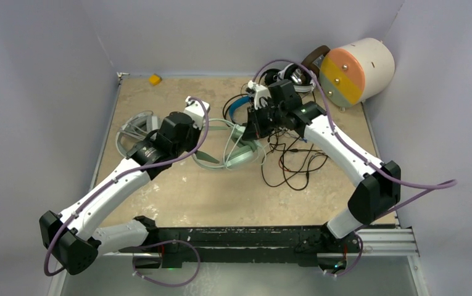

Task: Wrap the headphones
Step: Wrap the headphones cable around the headphones.

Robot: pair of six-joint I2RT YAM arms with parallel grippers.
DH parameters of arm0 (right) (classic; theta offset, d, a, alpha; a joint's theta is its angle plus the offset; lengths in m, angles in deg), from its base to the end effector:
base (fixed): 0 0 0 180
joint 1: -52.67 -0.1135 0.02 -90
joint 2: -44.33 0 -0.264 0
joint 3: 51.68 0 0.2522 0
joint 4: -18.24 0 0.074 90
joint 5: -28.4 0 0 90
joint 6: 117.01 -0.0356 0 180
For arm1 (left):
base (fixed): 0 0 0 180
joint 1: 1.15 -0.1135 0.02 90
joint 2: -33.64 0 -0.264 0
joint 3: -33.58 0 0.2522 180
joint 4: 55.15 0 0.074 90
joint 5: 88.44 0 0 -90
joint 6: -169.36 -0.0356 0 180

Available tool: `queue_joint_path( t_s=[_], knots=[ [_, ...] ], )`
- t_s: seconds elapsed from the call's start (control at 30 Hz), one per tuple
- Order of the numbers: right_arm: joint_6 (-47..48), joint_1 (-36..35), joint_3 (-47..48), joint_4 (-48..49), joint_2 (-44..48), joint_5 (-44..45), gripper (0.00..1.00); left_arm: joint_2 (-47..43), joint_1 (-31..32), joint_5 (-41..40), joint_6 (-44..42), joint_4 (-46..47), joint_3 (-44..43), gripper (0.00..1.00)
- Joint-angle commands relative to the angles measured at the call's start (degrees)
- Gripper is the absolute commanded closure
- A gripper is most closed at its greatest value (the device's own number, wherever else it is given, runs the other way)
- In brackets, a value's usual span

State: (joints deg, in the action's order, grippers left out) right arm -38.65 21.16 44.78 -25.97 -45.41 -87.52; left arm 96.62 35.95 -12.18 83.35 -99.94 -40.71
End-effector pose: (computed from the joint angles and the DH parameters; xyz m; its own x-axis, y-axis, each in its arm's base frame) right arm 0.2932 0.1980 0.3425 -0.6627 -0.1934 -0.7235 -0.6453 0.6377 0.4207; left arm 0.1949 -0.1368 0.3382 -0.4687 0.2697 -0.8412 0.3963 0.9152 0.0727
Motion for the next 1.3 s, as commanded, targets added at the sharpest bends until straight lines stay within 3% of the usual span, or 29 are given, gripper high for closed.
queue_joint_path(
  t_s=[0.0,0.2,0.4,0.57,0.97,1.27],
  knots=[
    [2.41,3.82,6.43,2.63,1.30,-1.66,0.92,1.10,1.13,6.58,-0.28,-4.20,-1.83,1.00],
    [3.19,3.82,9.71,-2.08,1.12,-0.83,0.92,2.66,1.13,4.69,-0.65,-3.25,-1.69,1.00],
    [4.84,3.82,12.67,-5.59,-0.78,11.63,0.91,1.60,1.13,4.42,-3.34,-3.43,-0.56,1.00],
    [5.95,3.82,13.81,-6.92,-1.52,19.97,0.92,2.35,1.16,-0.29,-4.91,-5.52,0.62,1.00],
    [6.90,3.82,13.30,-6.02,-2.95,25.11,0.90,3.61,1.31,-2.67,-5.98,-6.95,1.29,1.00],
    [7.03,3.87,12.25,-1.94,-5.41,29.72,0.90,0.10,1.31,6.21,-6.54,-7.71,1.10,1.00]
  ],
)
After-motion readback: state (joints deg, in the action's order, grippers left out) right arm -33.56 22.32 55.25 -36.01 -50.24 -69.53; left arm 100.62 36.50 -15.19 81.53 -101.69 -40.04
